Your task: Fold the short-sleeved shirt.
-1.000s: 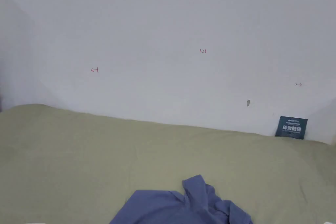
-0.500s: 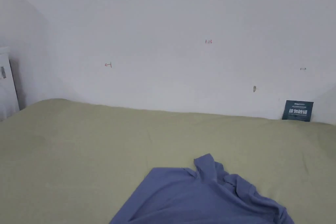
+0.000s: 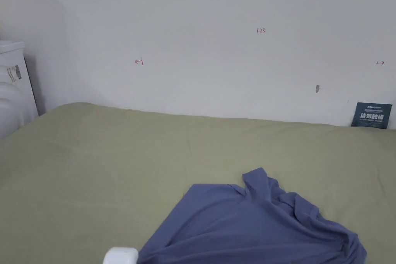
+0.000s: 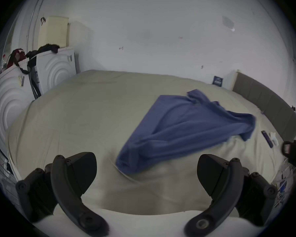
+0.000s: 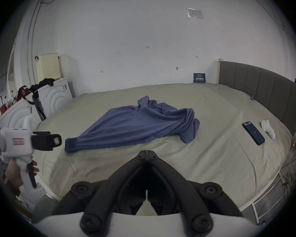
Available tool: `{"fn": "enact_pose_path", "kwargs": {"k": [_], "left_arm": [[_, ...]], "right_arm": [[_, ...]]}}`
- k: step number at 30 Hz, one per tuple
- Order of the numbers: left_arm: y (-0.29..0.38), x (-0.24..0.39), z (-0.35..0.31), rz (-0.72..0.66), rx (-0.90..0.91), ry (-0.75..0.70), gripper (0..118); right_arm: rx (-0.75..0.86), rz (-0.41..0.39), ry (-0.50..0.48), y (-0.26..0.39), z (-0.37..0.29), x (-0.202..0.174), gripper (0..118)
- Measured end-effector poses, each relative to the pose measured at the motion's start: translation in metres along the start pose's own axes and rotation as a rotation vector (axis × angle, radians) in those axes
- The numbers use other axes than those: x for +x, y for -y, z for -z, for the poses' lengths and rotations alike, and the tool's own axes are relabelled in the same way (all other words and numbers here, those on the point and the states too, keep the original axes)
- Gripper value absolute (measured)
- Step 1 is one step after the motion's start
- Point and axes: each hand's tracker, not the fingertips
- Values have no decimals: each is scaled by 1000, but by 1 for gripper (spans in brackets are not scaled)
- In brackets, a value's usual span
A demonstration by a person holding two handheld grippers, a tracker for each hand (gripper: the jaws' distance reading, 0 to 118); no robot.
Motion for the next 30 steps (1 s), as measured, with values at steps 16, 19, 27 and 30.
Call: {"fn": "enact_pose_path", "kwargs": {"k": [16,19,27,30], "left_arm": [[0,2,71,155,-133,5,5],[-1,-4,75,126,-139,23,5],[3,-1,85,122,-194,32,5],[3,-1,88,123,-204,29,5]], "right_arm": [[-51,-48,24,-79,103,38,1],[-69,-85,-36,-140,170,52,2],[-572,-229,-223,-246,394,84,96],[-694,-377,-139,-241,443,80,96]]}}
